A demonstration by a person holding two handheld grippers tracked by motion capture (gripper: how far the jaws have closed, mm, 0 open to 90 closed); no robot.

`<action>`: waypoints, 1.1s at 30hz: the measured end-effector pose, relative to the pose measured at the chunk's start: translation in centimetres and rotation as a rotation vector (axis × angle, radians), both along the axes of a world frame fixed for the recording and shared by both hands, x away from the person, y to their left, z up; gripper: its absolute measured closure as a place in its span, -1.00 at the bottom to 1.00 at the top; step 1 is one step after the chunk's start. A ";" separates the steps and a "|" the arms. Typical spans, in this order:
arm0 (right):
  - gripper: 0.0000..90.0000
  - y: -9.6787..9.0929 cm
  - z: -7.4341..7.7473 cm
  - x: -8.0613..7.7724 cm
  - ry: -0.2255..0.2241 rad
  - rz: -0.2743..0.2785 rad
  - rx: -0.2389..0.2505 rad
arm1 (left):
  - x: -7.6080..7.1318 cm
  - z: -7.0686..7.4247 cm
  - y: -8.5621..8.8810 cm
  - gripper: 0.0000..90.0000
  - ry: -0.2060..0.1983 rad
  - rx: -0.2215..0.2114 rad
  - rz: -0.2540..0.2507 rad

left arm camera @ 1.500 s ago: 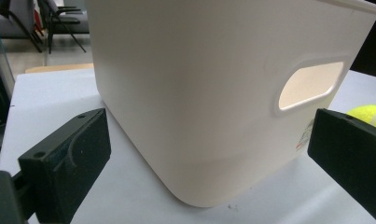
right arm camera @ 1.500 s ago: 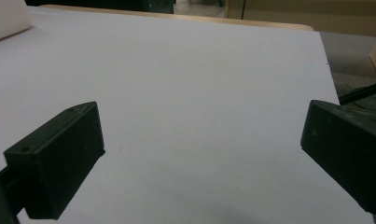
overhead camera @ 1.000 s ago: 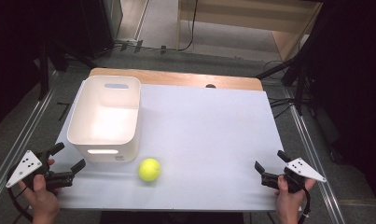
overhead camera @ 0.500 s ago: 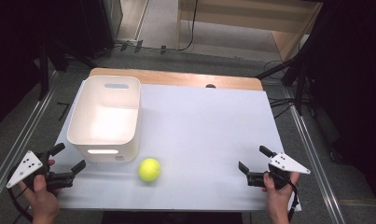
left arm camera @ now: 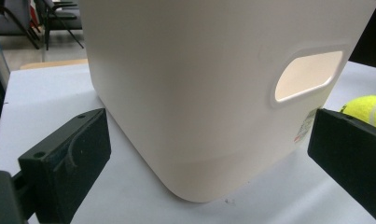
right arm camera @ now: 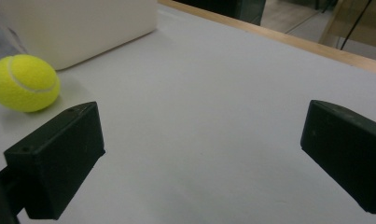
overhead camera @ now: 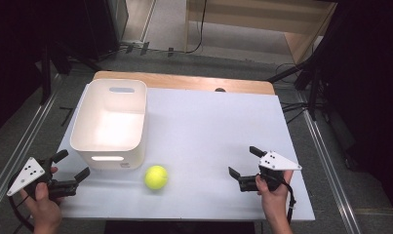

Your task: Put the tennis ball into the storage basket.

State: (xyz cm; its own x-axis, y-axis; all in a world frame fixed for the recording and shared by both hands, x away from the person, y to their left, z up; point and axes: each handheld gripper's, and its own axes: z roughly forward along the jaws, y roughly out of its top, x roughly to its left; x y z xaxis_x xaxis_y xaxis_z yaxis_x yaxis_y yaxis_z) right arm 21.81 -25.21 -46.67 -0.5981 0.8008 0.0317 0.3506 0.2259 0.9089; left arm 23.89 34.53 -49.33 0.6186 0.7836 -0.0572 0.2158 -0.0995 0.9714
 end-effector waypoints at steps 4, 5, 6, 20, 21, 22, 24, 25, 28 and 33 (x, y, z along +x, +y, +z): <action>-1.00 0.8 0.3 0.4 0.009 0.019 -0.007 | 0.0 0.0 0.0 -1.00 0.001 0.000 0.002; -1.00 1.0 0.4 0.5 0.013 0.025 0.002 | 0.0 0.0 0.0 -1.00 0.001 0.002 0.002; -1.00 1.2 0.5 0.6 0.018 0.034 0.005 | 0.0 0.0 0.0 -1.00 0.001 0.002 0.002; -1.00 5.4 0.9 1.6 0.056 0.137 -0.048 | 0.1 0.0 -0.1 -1.00 0.005 0.008 -0.001; -1.00 5.7 0.9 1.7 0.055 0.144 -0.052 | 0.1 0.0 -0.1 -1.00 0.005 0.008 -0.002; -1.00 5.7 0.9 1.7 0.055 0.144 -0.052 | 0.1 0.0 -0.1 -1.00 0.005 0.008 -0.002; -1.00 6.5 0.9 1.8 0.061 0.166 -0.061 | 0.1 0.0 -0.1 -1.00 0.004 0.008 -0.003; -1.00 6.5 0.9 1.8 0.061 0.166 -0.061 | 0.1 0.0 -0.1 -1.00 0.003 0.008 -0.004; -1.00 7.5 0.9 2.0 0.069 0.196 -0.067 | 0.0 0.0 -0.1 -1.00 0.003 0.008 -0.005; -1.00 9.1 0.8 2.3 0.087 0.238 -0.075 | 0.1 0.0 -0.1 -1.00 0.005 0.009 -0.006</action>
State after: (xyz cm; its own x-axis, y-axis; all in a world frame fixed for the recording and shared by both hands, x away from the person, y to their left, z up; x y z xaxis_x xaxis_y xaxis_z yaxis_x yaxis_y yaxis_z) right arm 24.10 -16.07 -45.83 -0.7673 0.6402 0.0371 0.3554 0.3763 0.8556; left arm 23.97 34.41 -49.36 0.6229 0.7804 -0.0533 0.2197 -0.1091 0.9695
